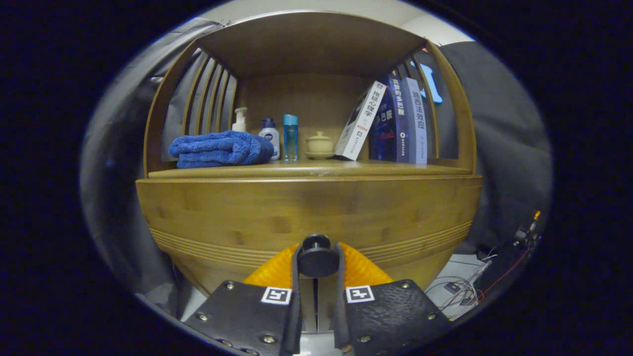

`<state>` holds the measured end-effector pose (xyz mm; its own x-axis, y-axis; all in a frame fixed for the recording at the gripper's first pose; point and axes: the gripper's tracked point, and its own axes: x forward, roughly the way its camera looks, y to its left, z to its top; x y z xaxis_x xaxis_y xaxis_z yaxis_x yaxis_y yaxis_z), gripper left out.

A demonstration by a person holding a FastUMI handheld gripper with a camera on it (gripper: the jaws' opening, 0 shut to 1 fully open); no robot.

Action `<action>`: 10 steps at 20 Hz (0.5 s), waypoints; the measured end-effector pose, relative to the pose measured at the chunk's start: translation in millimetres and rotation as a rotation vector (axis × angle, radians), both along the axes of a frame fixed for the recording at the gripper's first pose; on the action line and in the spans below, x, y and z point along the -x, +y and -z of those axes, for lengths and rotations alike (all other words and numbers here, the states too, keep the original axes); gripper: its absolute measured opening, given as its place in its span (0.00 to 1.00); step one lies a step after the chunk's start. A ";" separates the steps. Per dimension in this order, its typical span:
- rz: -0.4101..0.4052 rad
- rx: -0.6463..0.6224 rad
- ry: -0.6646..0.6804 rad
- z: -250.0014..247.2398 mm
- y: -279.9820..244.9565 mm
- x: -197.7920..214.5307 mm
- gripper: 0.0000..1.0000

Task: Pull open the drawer, take out the items inside it, and place them on the countertop above the cabinet.

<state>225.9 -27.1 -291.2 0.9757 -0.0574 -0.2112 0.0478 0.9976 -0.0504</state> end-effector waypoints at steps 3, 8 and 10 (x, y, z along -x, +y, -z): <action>0.010 -0.004 0.001 -2.2 1.3 15.7 0.26; 0.003 0.001 0.001 -5.2 -1.1 56.6 0.26; -0.003 0.004 -0.002 -7.0 -2.8 76.5 0.26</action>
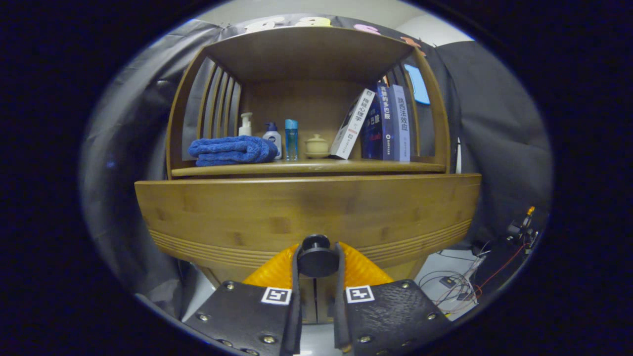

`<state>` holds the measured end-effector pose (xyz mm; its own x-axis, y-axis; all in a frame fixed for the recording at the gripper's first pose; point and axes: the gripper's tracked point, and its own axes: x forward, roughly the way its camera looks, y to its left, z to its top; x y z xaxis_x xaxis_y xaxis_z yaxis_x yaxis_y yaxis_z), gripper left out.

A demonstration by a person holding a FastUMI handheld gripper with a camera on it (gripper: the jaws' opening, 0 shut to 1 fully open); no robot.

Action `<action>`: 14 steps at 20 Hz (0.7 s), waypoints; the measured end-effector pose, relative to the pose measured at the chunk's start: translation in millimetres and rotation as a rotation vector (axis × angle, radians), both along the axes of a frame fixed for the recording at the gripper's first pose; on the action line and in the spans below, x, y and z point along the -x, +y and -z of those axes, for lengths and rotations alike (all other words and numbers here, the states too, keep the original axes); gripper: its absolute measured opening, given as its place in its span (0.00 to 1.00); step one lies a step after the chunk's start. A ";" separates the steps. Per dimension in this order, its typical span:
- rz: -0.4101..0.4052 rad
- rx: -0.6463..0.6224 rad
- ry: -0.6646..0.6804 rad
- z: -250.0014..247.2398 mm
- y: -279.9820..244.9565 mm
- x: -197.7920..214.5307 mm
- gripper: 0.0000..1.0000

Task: Pull open the drawer, take out the items inside it, and place them on the countertop above the cabinet.

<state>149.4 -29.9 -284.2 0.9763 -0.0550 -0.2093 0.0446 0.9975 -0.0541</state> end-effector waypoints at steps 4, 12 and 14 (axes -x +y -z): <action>-0.003 0.015 0.011 0.6 -2.7 40.6 0.26; -0.009 0.008 0.029 5.2 -4.0 106.1 0.26; -0.013 0.000 0.033 6.5 -2.2 110.9 0.26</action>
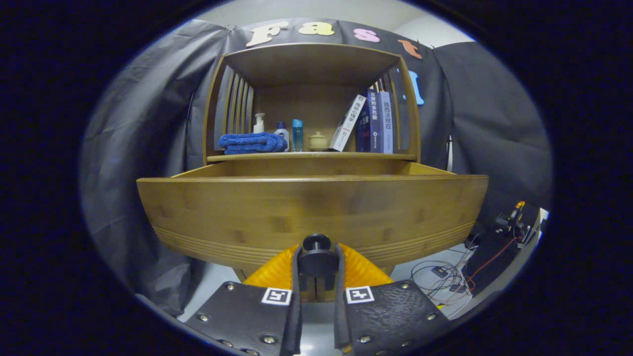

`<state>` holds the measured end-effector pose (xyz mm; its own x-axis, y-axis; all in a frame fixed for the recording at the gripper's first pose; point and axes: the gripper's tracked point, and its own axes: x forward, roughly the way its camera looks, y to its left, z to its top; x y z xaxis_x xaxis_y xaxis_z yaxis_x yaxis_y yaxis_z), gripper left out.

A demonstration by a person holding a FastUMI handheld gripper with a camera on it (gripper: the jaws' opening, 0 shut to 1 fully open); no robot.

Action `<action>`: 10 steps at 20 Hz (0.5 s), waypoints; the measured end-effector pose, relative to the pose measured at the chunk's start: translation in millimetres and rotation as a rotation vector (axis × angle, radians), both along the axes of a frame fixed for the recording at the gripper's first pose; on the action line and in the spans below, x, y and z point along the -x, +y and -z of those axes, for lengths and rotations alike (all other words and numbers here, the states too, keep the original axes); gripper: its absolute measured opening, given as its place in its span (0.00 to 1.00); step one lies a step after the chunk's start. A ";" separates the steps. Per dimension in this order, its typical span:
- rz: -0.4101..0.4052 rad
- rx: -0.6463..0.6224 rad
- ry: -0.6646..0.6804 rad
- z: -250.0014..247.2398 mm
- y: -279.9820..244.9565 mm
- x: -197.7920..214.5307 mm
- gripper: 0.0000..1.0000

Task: Pull open the drawer, take out the items inside it, and place them on the countertop above the cabinet.

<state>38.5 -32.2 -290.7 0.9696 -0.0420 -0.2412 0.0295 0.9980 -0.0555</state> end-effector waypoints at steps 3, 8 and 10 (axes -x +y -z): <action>-0.024 -0.006 0.034 -1.2 4.1 4.3 0.37; -0.010 0.018 -0.045 -47.0 -5.5 9.0 0.93; -0.017 0.007 -0.056 -66.2 -2.1 6.1 0.93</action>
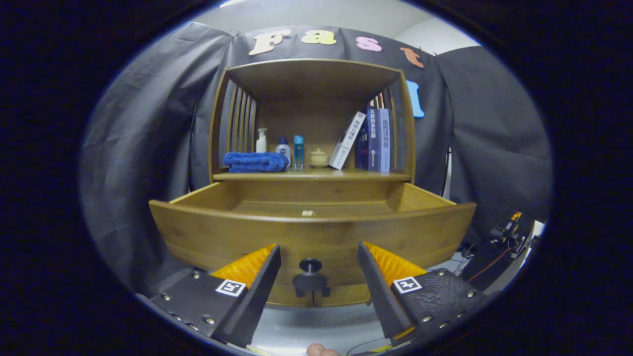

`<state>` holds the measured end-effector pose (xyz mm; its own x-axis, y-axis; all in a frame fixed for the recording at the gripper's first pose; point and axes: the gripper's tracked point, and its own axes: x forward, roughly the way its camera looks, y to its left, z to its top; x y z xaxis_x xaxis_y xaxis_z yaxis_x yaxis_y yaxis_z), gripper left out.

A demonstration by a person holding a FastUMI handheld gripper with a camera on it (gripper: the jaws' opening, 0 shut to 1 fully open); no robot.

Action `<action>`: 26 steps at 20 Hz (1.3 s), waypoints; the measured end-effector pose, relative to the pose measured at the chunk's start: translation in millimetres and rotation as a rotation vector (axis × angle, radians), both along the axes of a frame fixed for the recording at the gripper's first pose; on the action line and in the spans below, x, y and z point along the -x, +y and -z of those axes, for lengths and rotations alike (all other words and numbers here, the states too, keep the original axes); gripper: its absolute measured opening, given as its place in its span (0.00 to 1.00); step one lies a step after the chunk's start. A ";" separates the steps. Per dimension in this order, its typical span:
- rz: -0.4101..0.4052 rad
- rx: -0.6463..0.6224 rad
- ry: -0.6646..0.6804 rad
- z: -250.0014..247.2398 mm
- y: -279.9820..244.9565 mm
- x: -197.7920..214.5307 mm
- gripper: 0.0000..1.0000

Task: Pull open the drawer, take out the items inside it, and place them on the countertop above the cabinet.

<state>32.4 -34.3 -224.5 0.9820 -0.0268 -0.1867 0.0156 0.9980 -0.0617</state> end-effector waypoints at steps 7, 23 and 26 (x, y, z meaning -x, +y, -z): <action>-0.014 0.028 -0.046 -61.5 16.2 -39.0 0.93; -0.062 0.030 0.508 34.9 45.4 -156.7 0.97; -0.071 0.041 0.548 43.7 48.8 -159.4 0.79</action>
